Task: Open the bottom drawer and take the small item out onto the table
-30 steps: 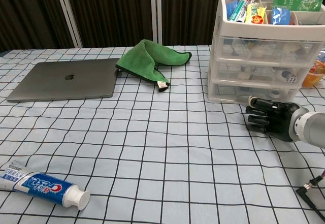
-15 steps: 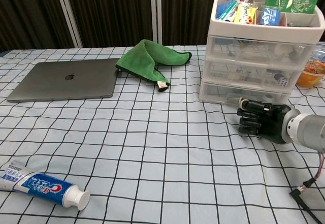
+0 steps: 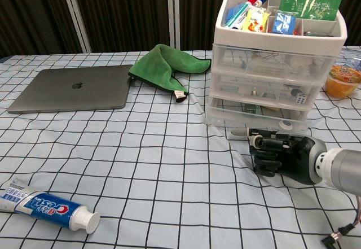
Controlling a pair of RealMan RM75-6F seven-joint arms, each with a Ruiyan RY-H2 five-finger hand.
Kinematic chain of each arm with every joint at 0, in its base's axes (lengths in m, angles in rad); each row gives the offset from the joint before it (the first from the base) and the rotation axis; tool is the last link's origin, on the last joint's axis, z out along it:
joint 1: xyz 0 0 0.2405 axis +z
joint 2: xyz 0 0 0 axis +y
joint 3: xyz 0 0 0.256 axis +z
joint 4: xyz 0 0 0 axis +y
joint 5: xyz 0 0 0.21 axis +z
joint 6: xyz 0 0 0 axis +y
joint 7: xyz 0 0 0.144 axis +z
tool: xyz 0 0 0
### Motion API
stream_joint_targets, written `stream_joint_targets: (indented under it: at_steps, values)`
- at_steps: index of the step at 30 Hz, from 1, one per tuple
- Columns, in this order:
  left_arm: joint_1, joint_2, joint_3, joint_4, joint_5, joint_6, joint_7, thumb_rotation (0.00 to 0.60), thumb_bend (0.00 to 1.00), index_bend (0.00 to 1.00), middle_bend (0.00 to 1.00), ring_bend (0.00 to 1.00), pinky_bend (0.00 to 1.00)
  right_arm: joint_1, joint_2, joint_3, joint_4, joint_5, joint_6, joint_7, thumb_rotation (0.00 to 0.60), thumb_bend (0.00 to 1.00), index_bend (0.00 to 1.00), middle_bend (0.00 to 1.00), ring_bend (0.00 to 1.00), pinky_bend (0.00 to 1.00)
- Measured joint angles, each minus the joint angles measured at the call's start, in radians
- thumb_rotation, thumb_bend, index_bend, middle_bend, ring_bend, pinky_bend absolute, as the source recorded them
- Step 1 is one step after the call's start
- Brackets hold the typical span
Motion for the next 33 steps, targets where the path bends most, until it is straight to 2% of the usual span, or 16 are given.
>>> stream_joint_targets:
  at_steps: [5, 10, 20, 26, 33]
  values:
    - [0.0, 0.001, -0.002, 0.001, -0.005, -0.002, -0.003, 0.6, 0.01, 0.0, 0.0, 0.0, 0.0, -0.008, 0.007, -0.041, -0.033, -0.049, 0.039, -0.054, 0.6, 0.6, 0.22, 0.95, 0.95, 0.83]
    - [-0.002, 0.001, -0.002, 0.001, -0.005, -0.005, -0.004, 0.6, 0.01, 0.0, 0.0, 0.0, 0.0, -0.013, 0.015, -0.078, -0.063, -0.102, 0.108, -0.129, 0.6, 0.56, 0.21, 0.94, 0.95, 0.82]
    - [0.001, 0.002, -0.002, -0.001, -0.004, 0.003, -0.005, 0.6, 0.02, 0.0, 0.0, 0.0, 0.0, -0.027, -0.001, -0.145, -0.087, -0.243, 0.387, -0.389, 0.6, 0.54, 0.17, 0.94, 0.94, 0.82]
    - [0.003, 0.006, -0.005, -0.002, -0.009, 0.006, -0.011, 0.6, 0.01, 0.0, 0.0, 0.0, 0.0, -0.02, 0.007, -0.157, -0.101, -0.237, 0.472, -0.645, 0.6, 0.54, 0.16, 0.94, 0.94, 0.82]
    - [0.004, 0.008, -0.004, -0.005, -0.006, 0.007, -0.008, 0.6, 0.01, 0.0, 0.0, 0.0, 0.0, -0.005, 0.007, -0.159, -0.134, -0.122, 0.599, -1.005, 0.6, 0.54, 0.16, 0.94, 0.94, 0.82]
